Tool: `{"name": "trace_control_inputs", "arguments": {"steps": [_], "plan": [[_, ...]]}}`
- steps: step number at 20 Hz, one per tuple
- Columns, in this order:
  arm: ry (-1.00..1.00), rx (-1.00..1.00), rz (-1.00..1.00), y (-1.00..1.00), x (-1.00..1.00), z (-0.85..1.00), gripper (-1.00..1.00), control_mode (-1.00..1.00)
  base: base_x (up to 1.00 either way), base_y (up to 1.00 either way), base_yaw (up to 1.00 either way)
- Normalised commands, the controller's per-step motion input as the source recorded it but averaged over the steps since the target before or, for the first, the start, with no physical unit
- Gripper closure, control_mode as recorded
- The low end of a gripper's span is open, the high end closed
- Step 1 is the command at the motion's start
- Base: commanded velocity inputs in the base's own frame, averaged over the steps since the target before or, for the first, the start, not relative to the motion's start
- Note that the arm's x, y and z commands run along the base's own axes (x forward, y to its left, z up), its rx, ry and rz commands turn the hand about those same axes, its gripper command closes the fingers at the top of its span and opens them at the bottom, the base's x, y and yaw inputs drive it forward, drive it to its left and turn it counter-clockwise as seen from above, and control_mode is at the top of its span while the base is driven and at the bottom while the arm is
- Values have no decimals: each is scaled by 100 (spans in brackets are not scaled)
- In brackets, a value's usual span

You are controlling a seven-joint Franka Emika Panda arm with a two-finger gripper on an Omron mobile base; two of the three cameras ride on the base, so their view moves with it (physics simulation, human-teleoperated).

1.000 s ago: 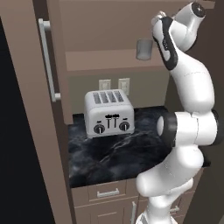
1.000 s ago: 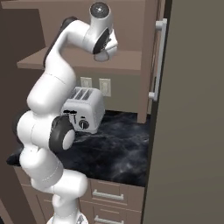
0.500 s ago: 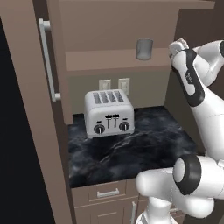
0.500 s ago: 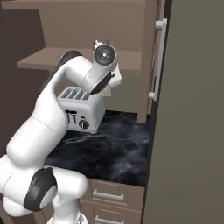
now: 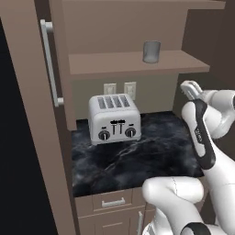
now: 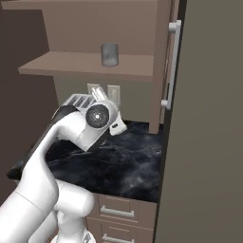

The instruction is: Move the glass cup from next to the sink to the open cabinet. Then, move the bowl with the eggplant to the fridge to clear the area for faucet cleaning.

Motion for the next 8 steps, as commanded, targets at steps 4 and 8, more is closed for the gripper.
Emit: {"name": "trace_control_inputs", "arguments": {"steps": [4,8], "plan": [[0,0,0,-2,0,0,-100,-100,0,0,0],[-16,-30,7,73,-76,-12,-100,-100,0,0,0]]}}
